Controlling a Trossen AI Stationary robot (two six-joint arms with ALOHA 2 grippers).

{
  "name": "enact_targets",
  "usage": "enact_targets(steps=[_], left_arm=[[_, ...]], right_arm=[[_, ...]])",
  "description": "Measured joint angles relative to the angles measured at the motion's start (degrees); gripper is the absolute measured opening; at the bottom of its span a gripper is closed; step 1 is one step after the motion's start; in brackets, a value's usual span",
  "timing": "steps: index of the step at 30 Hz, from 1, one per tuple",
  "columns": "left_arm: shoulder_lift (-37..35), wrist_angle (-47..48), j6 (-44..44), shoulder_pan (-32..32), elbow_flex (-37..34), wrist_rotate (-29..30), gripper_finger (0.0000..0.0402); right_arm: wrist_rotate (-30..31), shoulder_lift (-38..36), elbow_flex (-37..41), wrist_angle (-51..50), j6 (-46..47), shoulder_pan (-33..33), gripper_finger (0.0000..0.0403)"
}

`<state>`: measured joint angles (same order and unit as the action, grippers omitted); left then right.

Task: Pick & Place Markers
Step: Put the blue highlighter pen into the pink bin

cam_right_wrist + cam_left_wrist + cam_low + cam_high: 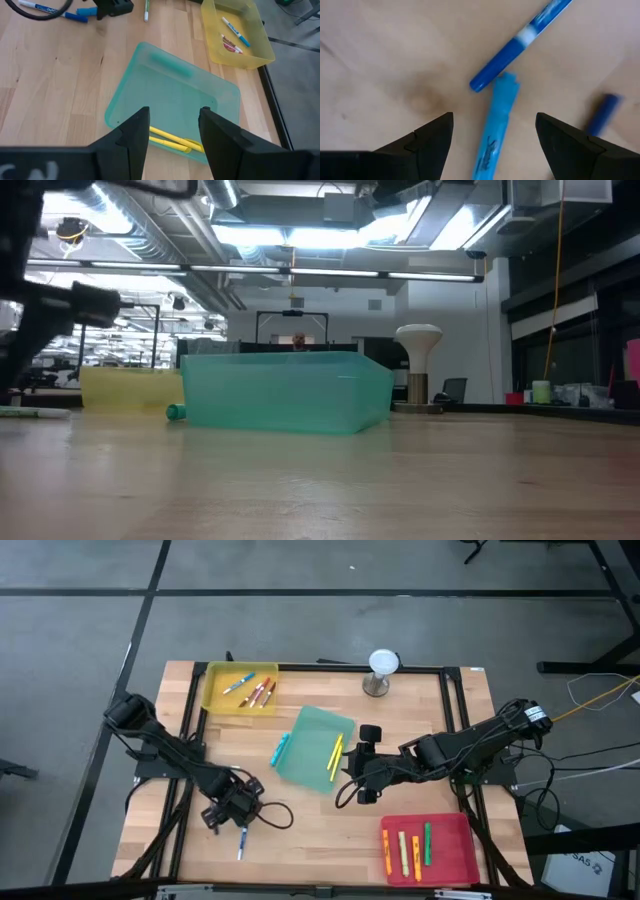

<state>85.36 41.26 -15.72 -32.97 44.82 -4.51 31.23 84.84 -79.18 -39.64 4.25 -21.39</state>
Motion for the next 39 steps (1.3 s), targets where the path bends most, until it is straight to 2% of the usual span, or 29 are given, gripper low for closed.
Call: enact_targets(steps=[4,21,24,39], left_arm=[[0.3,-0.2,0.1,0.0,-1.7,3.5,0.0278],[0.0,-4.8,0.1,0.1,-5.8,3.3,0.0272],[0.1,-4.8,0.0,0.1,-5.8,3.3,0.0247],[0.2,-4.4,1.2,0.1,-5.5,1.0,0.0058]], right_arm=[[0.0,0.0,0.0,0.0,0.0,0.0,0.0168],[0.0,0.0,0.0,0.0,0.0,0.0,0.0168],[0.0,0.0,0.0,0.0,0.0,0.0,0.0168],[0.0,0.0,0.0,0.0,-0.2,0.0,0.0168]])
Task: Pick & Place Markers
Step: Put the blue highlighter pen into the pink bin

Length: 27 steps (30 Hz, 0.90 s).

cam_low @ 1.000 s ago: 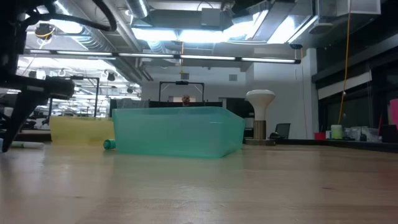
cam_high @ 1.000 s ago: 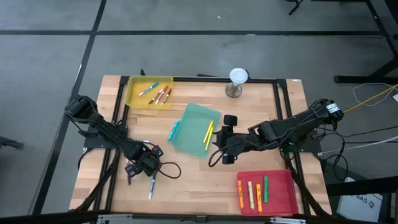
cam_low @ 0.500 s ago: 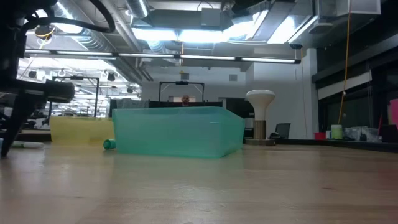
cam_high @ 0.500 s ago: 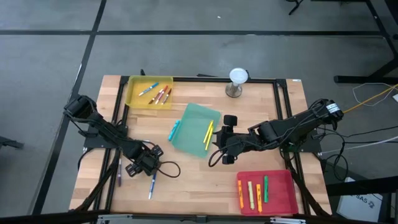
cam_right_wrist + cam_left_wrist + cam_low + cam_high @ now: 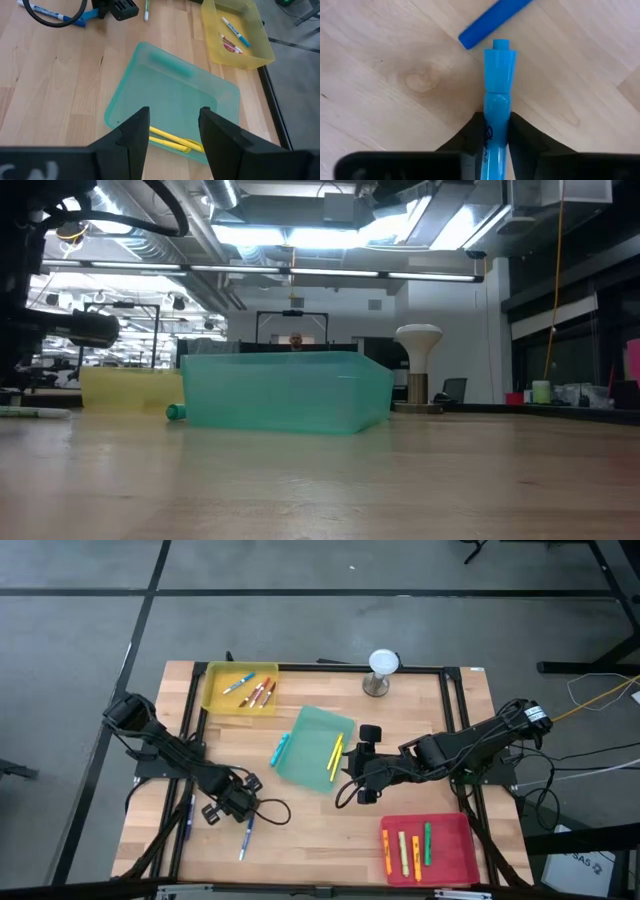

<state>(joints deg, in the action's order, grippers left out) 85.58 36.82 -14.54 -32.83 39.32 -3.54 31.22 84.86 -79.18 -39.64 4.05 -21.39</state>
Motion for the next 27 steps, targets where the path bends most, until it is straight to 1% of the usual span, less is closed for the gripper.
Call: enact_targets(steps=[7,12,17,21,27], left_arm=[[0.3,0.9,1.8,2.7,3.0,-2.4,0.0055],[0.3,2.3,1.8,5.5,7.0,-1.1,0.0055],[0.3,8.8,-1.5,8.3,12.4,3.2,0.0055],[0.2,13.3,-4.3,10.8,17.3,4.7,0.0055],[0.2,15.7,-6.2,15.0,24.3,8.5,0.0055]], right_arm=[[0.0,0.0,0.0,0.0,-0.2,0.0,0.0168],[0.0,0.0,0.0,0.0,0.1,0.0,0.0168],[0.0,0.0,0.0,0.0,0.2,0.0,0.0168],[0.0,0.0,0.0,0.0,0.1,0.0,0.0168],[0.0,0.0,0.0,0.2,0.1,0.0,0.0168]])
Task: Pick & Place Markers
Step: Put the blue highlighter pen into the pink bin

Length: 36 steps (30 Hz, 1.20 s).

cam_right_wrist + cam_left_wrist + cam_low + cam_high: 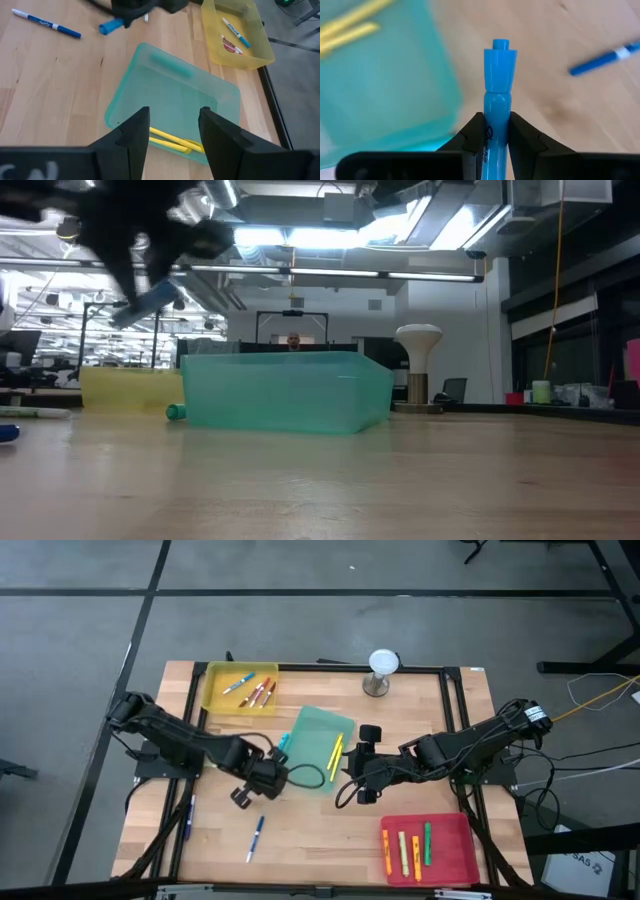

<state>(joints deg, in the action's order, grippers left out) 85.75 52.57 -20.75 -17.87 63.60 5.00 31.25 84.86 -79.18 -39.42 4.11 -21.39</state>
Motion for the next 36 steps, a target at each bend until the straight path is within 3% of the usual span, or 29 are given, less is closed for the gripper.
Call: enact_targets(steps=[15,28,36], left_arm=[[-0.1,-3.2,-2.5,3.5,15.3,2.9,0.0055],[-0.5,-20.8,-1.5,6.6,27.1,2.5,0.0055],[-3.3,-33.0,-2.5,8.6,31.8,2.9,0.0055]], right_arm=[[-3.9,0.0,0.0,-4.2,2.0,-3.0,0.0168],[-3.9,0.0,0.0,1.4,1.2,-3.0,0.0168],[-2.8,-0.2,0.0,12.7,-0.2,-1.9,0.0168]])
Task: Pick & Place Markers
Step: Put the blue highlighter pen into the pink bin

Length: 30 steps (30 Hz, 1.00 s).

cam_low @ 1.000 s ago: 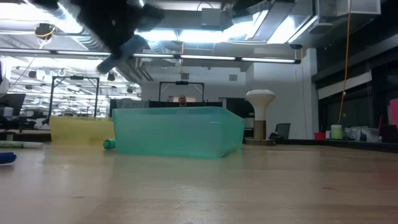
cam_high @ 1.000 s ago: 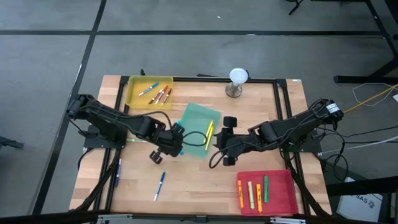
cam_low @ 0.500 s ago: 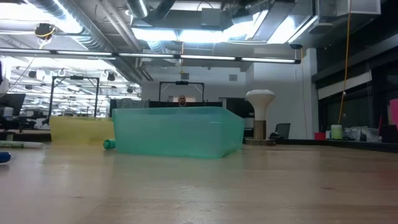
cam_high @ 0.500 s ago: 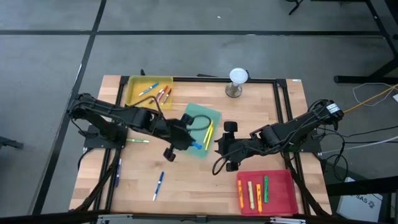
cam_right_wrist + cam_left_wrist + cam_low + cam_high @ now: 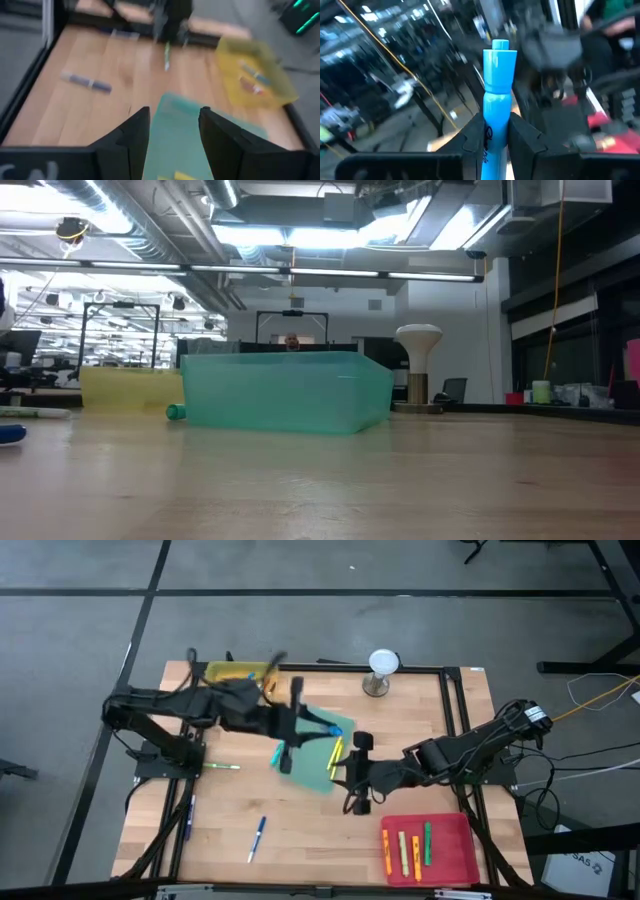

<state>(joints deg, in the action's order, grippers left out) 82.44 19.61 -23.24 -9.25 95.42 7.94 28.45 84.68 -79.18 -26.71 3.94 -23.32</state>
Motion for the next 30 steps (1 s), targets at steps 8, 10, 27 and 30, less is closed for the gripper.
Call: enact_targets(steps=[8,10,27,30], left_arm=[[-5.6,-6.2,4.0,2.1,0.1,-3.0,0.0055],[-6.7,-6.5,5.3,2.5,0.1,-4.2,0.0055],[-2.5,-9.3,7.7,2.6,-0.4,-9.6,0.0055],[-1.1,-9.3,8.1,2.6,-0.4,-9.6,0.0055]], right_arm=[[7.7,-4.1,0.0,18.1,-12.0,0.2,0.0168],[8.0,-5.5,0.0,21.7,-14.6,0.3,0.0168],[8.0,-7.5,0.0,34.1,-14.7,2.3,0.0193],[8.0,-7.5,0.0,34.0,-14.8,2.5,0.0219]])
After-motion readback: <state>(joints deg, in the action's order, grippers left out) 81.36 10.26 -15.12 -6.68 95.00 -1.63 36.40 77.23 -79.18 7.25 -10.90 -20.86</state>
